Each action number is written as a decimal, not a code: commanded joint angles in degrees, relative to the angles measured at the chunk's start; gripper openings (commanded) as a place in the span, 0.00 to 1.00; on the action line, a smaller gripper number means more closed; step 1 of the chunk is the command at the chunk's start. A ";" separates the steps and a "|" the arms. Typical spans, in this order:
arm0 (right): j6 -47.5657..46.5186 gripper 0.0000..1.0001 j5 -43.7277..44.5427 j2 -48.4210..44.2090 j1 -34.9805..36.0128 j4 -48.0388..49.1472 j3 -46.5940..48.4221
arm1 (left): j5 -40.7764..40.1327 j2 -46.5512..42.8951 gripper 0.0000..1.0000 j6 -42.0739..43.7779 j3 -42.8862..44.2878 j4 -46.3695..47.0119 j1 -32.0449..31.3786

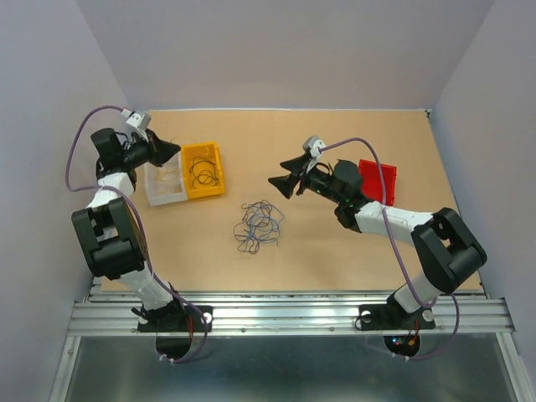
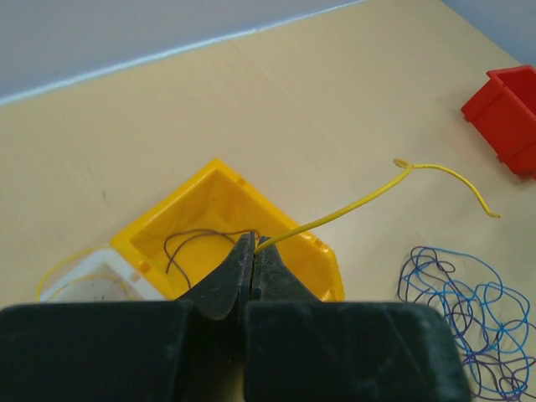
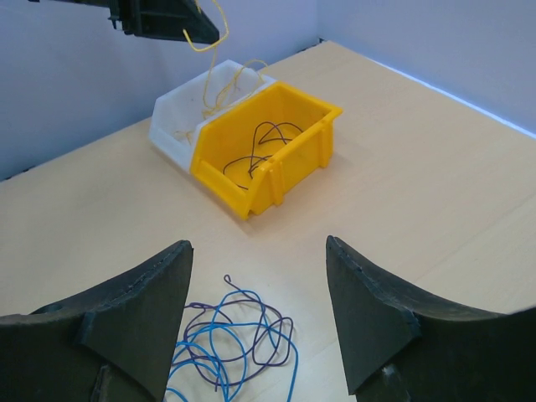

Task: Untangle the cables

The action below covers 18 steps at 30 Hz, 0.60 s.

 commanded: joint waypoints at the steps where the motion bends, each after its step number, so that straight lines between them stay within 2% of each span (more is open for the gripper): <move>1: -0.48 0.70 0.53 -1.84 0.41 3.43 -1.02 | 6.81 3.35 0.00 -0.67 3.39 -2.85 4.67; 3: -0.40 0.70 0.44 -1.67 0.50 3.43 -0.93 | 7.24 4.50 0.00 0.46 4.44 -4.52 6.42; 5: -0.31 0.70 0.27 -1.49 0.41 3.43 -0.67 | 6.55 6.25 0.00 2.22 5.76 -10.04 7.22; 7: -0.13 0.70 0.18 -1.23 0.50 3.43 -0.41 | 4.36 7.75 0.00 8.71 8.75 -19.32 8.45; 9: -0.04 0.70 -0.09 -0.97 0.41 3.43 -0.23 | 3.21 8.20 0.00 12.41 10.24 -23.41 9.51; 12: 0.22 0.70 -0.35 -0.61 0.41 3.43 0.12 | -1.61 8.72 0.00 17.07 11.56 -29.29 11.70; 18: 0.57 0.70 -0.88 -0.17 0.41 3.43 0.56 | -9.53 10.39 0.00 24.20 15.78 -39.15 11.71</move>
